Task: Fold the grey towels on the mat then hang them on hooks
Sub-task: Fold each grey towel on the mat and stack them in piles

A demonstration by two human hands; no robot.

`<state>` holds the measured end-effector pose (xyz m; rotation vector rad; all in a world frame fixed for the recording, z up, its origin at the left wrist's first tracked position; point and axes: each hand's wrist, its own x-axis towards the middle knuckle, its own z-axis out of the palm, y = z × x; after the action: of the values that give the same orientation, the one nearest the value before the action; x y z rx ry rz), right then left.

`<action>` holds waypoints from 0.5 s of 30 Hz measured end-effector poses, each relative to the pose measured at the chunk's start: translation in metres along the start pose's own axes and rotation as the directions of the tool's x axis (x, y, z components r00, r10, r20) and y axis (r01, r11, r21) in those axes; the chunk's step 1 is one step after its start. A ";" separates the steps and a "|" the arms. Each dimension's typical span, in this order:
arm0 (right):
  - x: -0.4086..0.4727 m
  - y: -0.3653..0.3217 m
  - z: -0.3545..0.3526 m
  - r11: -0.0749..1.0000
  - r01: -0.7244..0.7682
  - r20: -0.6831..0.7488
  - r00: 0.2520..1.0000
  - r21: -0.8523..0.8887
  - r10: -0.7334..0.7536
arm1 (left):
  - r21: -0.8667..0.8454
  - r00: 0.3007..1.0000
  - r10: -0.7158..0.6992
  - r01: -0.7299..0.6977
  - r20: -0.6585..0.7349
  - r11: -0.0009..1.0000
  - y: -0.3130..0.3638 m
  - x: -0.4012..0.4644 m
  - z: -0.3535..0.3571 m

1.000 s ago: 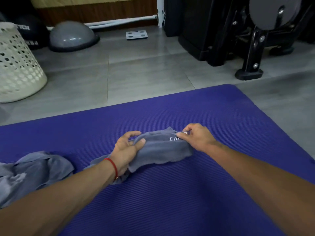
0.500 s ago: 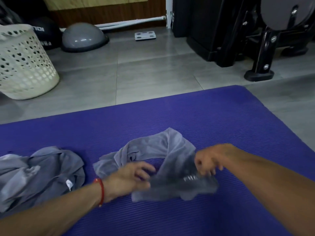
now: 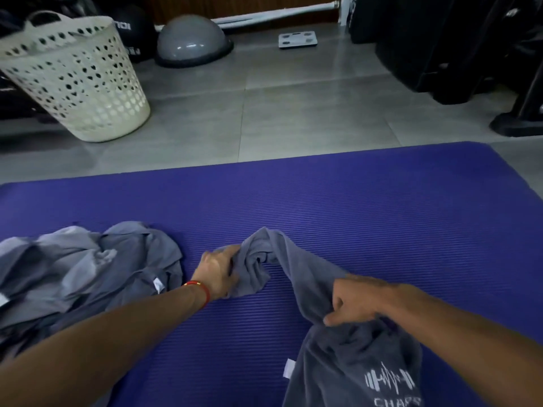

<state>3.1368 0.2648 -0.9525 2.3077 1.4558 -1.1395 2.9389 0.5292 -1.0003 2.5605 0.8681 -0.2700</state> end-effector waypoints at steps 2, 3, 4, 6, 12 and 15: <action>-0.004 -0.006 -0.009 0.972 0.006 -0.202 0.978 -0.234 -0.054 | -0.090 0.983 0.117 -0.131 -0.142 0.987 0.010 -0.001 -0.006; -0.003 -0.007 -0.011 0.961 0.008 -0.343 0.933 -0.275 -0.106 | -0.107 0.954 0.205 -0.232 -0.216 0.967 0.019 -0.005 -0.011; -0.003 -0.009 -0.014 0.973 0.043 -0.435 0.890 -0.226 -0.140 | -0.077 0.910 0.308 -0.340 -0.277 0.937 0.030 -0.010 -0.016; 0.006 -0.009 -0.020 0.970 0.242 -0.525 0.830 0.035 -0.188 | 0.080 0.783 0.528 -0.534 -0.329 0.841 0.046 -0.022 -0.019; 0.021 -0.013 -0.018 0.914 0.239 -0.282 0.899 -0.327 -0.336 | 0.520 0.612 0.746 -0.562 -0.262 0.643 0.053 -0.044 -0.011; 0.013 -0.004 0.005 0.913 0.166 -0.075 0.975 -0.374 -0.208 | 0.359 0.818 0.544 -0.458 -0.186 0.813 0.014 -0.047 -0.001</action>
<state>3.1338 0.2728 -0.9641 2.0356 1.7890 -0.7054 2.9109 0.4944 -0.9807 3.0497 0.1965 0.1468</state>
